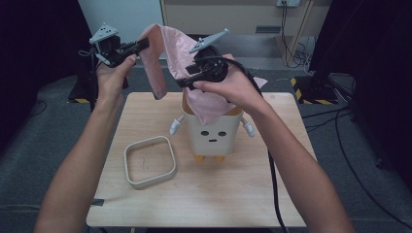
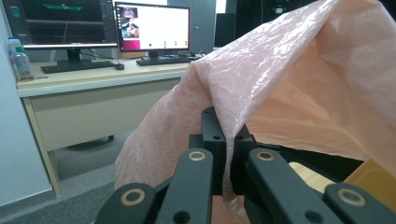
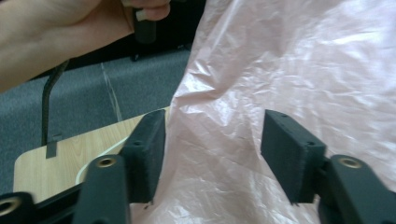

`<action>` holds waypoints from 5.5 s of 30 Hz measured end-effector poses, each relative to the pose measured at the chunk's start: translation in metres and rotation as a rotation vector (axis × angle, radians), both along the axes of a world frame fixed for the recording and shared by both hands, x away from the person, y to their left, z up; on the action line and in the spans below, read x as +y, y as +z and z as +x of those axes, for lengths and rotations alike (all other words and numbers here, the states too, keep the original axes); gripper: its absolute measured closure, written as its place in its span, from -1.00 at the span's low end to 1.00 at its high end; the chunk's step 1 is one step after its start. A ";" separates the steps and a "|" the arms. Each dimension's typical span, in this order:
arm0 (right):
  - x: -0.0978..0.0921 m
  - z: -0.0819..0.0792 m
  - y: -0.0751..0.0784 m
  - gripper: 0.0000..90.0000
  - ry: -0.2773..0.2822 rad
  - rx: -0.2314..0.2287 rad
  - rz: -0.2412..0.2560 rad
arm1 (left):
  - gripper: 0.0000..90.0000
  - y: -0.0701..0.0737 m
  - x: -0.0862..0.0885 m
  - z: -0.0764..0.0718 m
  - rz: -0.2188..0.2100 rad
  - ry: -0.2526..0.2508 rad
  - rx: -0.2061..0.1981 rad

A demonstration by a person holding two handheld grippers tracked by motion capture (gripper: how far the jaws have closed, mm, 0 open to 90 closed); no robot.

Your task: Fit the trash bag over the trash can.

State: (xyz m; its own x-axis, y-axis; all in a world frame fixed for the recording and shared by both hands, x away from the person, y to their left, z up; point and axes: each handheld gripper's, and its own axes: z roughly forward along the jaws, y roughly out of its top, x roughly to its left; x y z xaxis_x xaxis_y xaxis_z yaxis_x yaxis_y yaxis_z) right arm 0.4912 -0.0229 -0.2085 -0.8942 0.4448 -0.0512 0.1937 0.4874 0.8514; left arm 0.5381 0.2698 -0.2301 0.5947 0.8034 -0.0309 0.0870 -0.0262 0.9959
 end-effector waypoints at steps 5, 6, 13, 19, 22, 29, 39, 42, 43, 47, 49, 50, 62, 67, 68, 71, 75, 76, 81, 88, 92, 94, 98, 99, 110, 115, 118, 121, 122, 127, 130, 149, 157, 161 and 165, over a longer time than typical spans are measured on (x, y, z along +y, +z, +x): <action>-0.019 0.002 0.005 -0.26 -0.017 0.001 0.038 | 0.98 -0.001 -0.001 0.001 0.003 0.001 0.001; -0.029 0.004 0.007 -0.31 -0.027 0.008 0.059 | 0.98 -0.002 -0.002 0.001 0.003 0.000 0.001; -0.048 0.007 0.007 -0.34 -0.047 0.008 0.105 | 0.98 -0.003 -0.003 0.002 0.010 -0.004 0.001; -0.057 0.005 0.005 -0.32 -0.050 0.000 0.114 | 0.99 -0.004 -0.003 0.001 0.017 -0.006 0.000; -0.062 0.006 0.005 -0.32 -0.061 0.002 0.122 | 0.99 -0.004 -0.004 0.002 0.021 -0.009 0.000; -0.077 0.008 0.007 -0.30 -0.090 -0.010 0.166 | 0.99 -0.007 -0.004 0.002 0.025 -0.012 -0.001; -0.101 0.034 -0.010 -0.28 -0.224 -0.002 0.101 | 0.99 -0.007 -0.004 0.000 0.023 -0.028 -0.008; -0.113 0.045 -0.030 -0.38 -0.245 0.056 0.078 | 0.99 -0.007 -0.005 -0.001 0.023 -0.034 -0.011; -0.113 0.045 -0.030 -0.38 -0.245 0.056 0.078 | 0.99 -0.007 -0.005 -0.001 0.023 -0.034 -0.011; -0.116 0.050 -0.048 -0.37 -0.253 0.106 0.029 | 0.99 -0.008 -0.007 -0.001 0.031 -0.040 -0.010; -0.116 0.052 -0.051 -0.37 -0.258 0.112 0.017 | 0.99 -0.008 -0.009 -0.001 0.028 -0.043 -0.010; -0.115 0.054 -0.054 -0.34 -0.260 0.124 0.002 | 0.99 -0.008 -0.010 -0.002 0.037 -0.048 -0.010; -0.110 0.057 -0.061 0.20 -0.273 0.120 -0.055 | 0.98 -0.011 -0.024 -0.007 0.055 -0.083 -0.016; -0.111 0.054 -0.057 0.56 -0.288 0.090 -0.062 | 0.98 -0.011 -0.027 -0.009 0.055 -0.089 -0.017; -0.111 0.053 -0.056 0.62 -0.290 0.078 -0.061 | 0.98 -0.011 -0.027 -0.010 0.054 -0.088 -0.017; -0.114 0.050 -0.049 0.79 -0.302 0.062 -0.039 | 0.98 -0.010 -0.028 -0.010 0.051 -0.086 -0.016; -0.117 0.048 -0.045 0.93 -0.313 0.052 -0.034 | 0.98 -0.010 -0.027 -0.010 0.052 -0.086 -0.018; -0.119 0.048 -0.045 0.96 -0.310 0.048 -0.031 | 0.98 -0.010 -0.027 -0.010 0.054 -0.085 -0.019; -0.122 0.045 -0.042 0.99 -0.315 0.035 -0.025 | 0.98 -0.009 -0.027 -0.011 0.054 -0.084 -0.018; -0.124 0.043 -0.035 1.00 -0.310 0.036 -0.005 | 0.98 -0.007 -0.026 -0.010 0.050 -0.082 -0.019; -0.123 0.039 -0.028 1.00 -0.304 0.023 0.005 | 0.98 -0.003 -0.024 -0.010 0.043 -0.078 -0.024; -0.121 0.036 -0.022 1.00 -0.295 0.010 0.014 | 0.98 0.000 -0.022 -0.010 0.039 -0.074 -0.030; -0.112 0.029 -0.014 1.00 -0.265 -0.003 0.024 | 0.98 0.004 -0.017 -0.012 0.023 -0.063 -0.040; -0.112 0.029 -0.014 1.00 -0.265 -0.003 0.024 | 0.98 0.004 -0.017 -0.012 0.023 -0.063 -0.040; -0.053 0.012 -0.016 1.00 -0.134 -0.007 -0.065 | 0.98 0.009 -0.009 -0.016 -0.001 -0.040 -0.062; -0.033 0.012 -0.020 1.00 -0.119 -0.001 -0.114 | 0.98 0.010 -0.008 -0.017 -0.016 -0.045 -0.069; -0.025 0.015 -0.022 1.00 -0.134 0.016 -0.146 | 0.98 0.010 -0.009 -0.016 -0.023 -0.051 -0.066; -0.021 0.017 -0.026 1.00 -0.137 0.017 -0.188 | 0.98 0.009 -0.010 -0.016 -0.020 -0.056 -0.063; -0.018 0.017 -0.029 1.00 -0.144 0.027 -0.221 | 0.98 0.009 -0.011 -0.016 -0.016 -0.059 -0.063; -0.018 0.019 -0.034 0.95 -0.150 0.052 -0.244 | 0.98 0.004 -0.023 -0.019 0.025 -0.083 -0.068; -0.022 0.018 -0.031 0.61 -0.141 0.048 -0.195 | 0.98 0.004 -0.025 -0.018 0.028 -0.083 -0.070; -0.041 0.009 -0.025 1.00 -0.128 0.050 -0.200 | 0.98 0.005 -0.018 -0.014 -0.002 -0.060 -0.076; -0.014 0.012 -0.029 1.00 -0.076 0.083 -0.190 | 0.98 0.008 -0.014 -0.017 -0.017 -0.064 -0.089; -0.009 0.013 -0.034 0.92 -0.079 0.113 -0.220 | 0.98 0.008 -0.015 -0.018 -0.009 -0.070 -0.092; -0.020 0.008 -0.030 0.36 -0.084 0.103 -0.157 | 0.98 0.007 -0.018 -0.019 -0.004 -0.075 -0.095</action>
State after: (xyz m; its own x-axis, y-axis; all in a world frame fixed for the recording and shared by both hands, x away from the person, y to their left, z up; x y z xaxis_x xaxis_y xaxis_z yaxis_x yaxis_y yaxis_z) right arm 0.4990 -0.0428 -0.2382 -0.8581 0.5122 -0.0363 0.3215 0.5909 0.7399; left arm 0.5194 0.2519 -0.2233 0.6531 0.7568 0.0252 -0.0102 -0.0245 0.9996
